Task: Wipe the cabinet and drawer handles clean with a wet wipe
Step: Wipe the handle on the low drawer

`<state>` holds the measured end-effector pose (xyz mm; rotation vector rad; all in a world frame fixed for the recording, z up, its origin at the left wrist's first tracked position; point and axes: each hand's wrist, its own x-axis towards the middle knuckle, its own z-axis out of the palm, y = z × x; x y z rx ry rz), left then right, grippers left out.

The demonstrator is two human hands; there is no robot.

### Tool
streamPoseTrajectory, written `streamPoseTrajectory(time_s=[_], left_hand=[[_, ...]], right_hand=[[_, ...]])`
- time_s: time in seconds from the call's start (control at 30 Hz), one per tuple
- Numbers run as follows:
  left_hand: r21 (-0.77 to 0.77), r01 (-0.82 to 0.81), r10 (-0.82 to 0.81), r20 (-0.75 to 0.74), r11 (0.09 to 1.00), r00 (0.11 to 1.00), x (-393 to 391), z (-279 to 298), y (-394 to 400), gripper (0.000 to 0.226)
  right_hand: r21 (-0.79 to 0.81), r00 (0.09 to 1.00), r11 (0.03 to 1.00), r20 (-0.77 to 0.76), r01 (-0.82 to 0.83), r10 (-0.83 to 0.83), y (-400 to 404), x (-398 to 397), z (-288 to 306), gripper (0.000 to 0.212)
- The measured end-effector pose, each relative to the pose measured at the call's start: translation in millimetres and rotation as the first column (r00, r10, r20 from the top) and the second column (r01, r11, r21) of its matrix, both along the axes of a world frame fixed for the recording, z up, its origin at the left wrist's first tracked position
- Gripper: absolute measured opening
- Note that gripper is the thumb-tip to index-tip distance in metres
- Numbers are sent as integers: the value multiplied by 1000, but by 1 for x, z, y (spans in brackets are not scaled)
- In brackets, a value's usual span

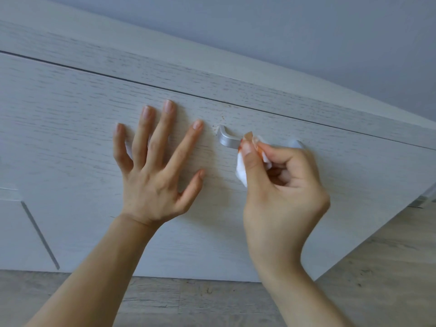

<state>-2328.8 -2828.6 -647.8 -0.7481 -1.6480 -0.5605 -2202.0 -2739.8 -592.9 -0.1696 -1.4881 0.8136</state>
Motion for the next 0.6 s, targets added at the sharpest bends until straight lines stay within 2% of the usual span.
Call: streamPoseTrajectory(time_s=[0.13,0.27,0.43,0.6], left_hand=[[0,23,-23,3,1000,1000,0,0,-1,62],[20,41,-42,2,999,999,0,1,0,62],[15,60,-60,11,998,998,2,3,-3,61],[6,51,-51,31,999,998,4,4,-4,61]], right_hand=[[-39,1000,999,-22,17,-18,5,2,2,8],[89,998,995,42,43,-47,1,0,6,8],[-10,1000,1000,17,16,-16,11,9,9,9],[121,995,991,75,62,-72,-3,0,8,8]])
